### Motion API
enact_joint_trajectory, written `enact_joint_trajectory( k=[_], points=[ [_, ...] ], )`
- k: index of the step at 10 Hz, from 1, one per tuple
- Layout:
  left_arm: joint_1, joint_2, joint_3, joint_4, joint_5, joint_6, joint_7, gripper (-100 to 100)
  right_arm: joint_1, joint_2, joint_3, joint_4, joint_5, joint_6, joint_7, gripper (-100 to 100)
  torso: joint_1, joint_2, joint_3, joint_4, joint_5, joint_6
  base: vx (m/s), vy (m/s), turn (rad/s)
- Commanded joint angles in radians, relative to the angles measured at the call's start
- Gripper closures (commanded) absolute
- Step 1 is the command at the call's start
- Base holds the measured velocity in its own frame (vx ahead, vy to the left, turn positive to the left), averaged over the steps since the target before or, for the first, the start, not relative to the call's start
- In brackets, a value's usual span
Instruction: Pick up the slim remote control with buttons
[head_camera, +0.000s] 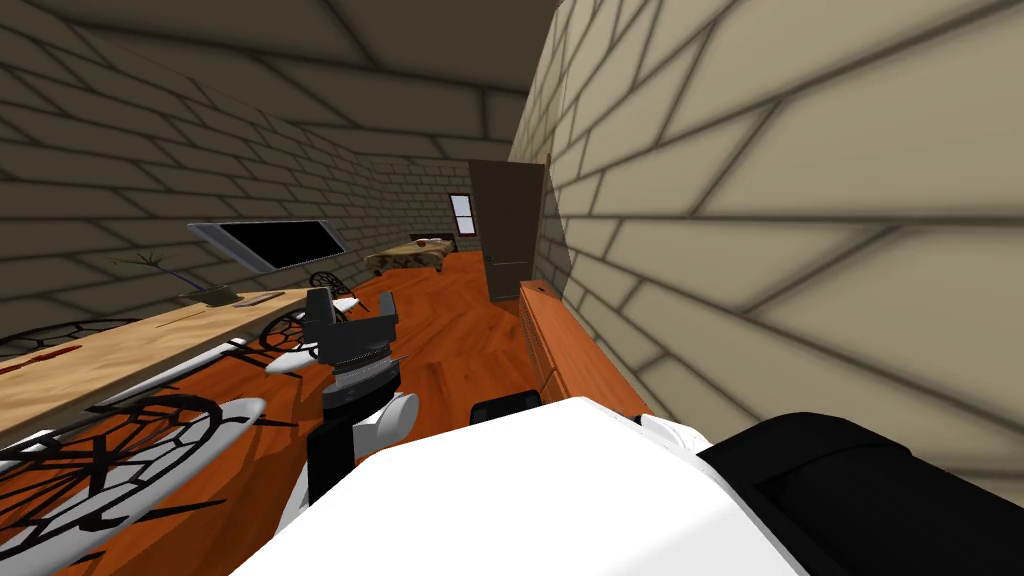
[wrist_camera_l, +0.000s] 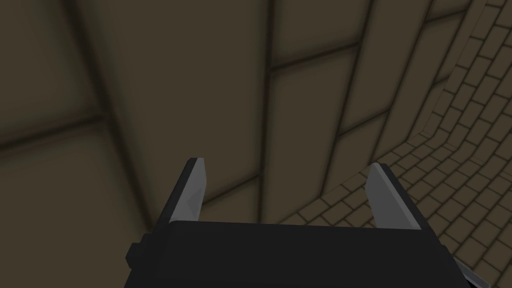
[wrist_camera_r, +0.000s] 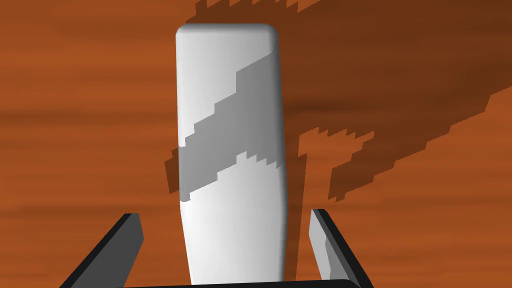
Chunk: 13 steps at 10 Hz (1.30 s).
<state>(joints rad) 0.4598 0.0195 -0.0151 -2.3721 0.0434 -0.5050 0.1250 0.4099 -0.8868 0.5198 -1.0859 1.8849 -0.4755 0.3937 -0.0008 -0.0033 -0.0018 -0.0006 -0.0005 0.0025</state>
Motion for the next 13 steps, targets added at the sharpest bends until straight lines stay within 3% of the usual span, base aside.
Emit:
enact_joint_trajectory(
  k=[1,2,3,7,8,9,11,12,13],
  points=[
    [0.000,0.000,0.000,0.000,0.000,0.000,0.000,0,-0.009,0.030,0.010,0.034,0.002,0.023,0.008,-100,0.000,0.000,0.000,0.000,0.000,0.000,0.006,-0.042,0.045],
    [0.000,0.000,0.000,0.000,0.000,0.000,0.000,0,-0.011,0.022,0.006,0.034,-0.012,0.014,0.018,-100,0.000,0.000,0.000,0.000,0.000,0.000,0.001,-0.019,0.010],
    [0.000,0.000,0.000,0.000,0.000,0.000,0.000,0,-0.012,0.024,0.006,0.039,-0.014,0.017,0.025,100,0.001,0.000,0.000,0.000,0.000,0.000,0.000,0.000,0.000],
    [0.000,0.000,0.000,0.000,0.000,0.000,0.000,0,-0.011,0.024,0.007,0.038,-0.014,0.016,0.024,100,0.002,0.001,0.000,0.001,0.001,0.000,0.000,0.000,0.000],
    [0.000,0.000,0.000,0.000,0.000,0.000,0.000,0,-0.011,0.024,0.007,0.038,-0.014,0.016,0.024,0,0.002,0.001,0.000,0.001,0.001,0.000,0.000,0.000,0.000],
    [0.000,0.000,0.000,0.000,0.000,0.000,0.000,0,-0.005,0.005,0.001,0.008,-0.001,0.003,0.002,100,0.002,0.001,0.000,0.000,0.001,0.000,-0.001,0.016,-0.050],
    [0.000,0.000,0.000,0.000,0.000,0.000,0.000,0,0.002,-0.037,-0.013,-0.035,-0.007,-0.029,-0.007,100,0.005,0.001,0.001,0.001,0.001,0.000,-0.006,0.040,-0.076],
    [0.000,0.000,0.000,0.000,0.000,0.000,0.000,0,0.005,-0.027,-0.008,-0.032,0.005,-0.015,-0.015,100,0.006,0.001,0.001,0.000,0.002,0.000,-0.007,0.021,-0.018],
    [0.000,0.000,0.000,0.000,0.000,0.000,0.000,0,0.005,-0.030,-0.009,-0.035,0.005,-0.019,-0.018,0,0.004,0.001,0.001,0.000,0.001,0.000,0.000,0.000,0.000]
  ],
)
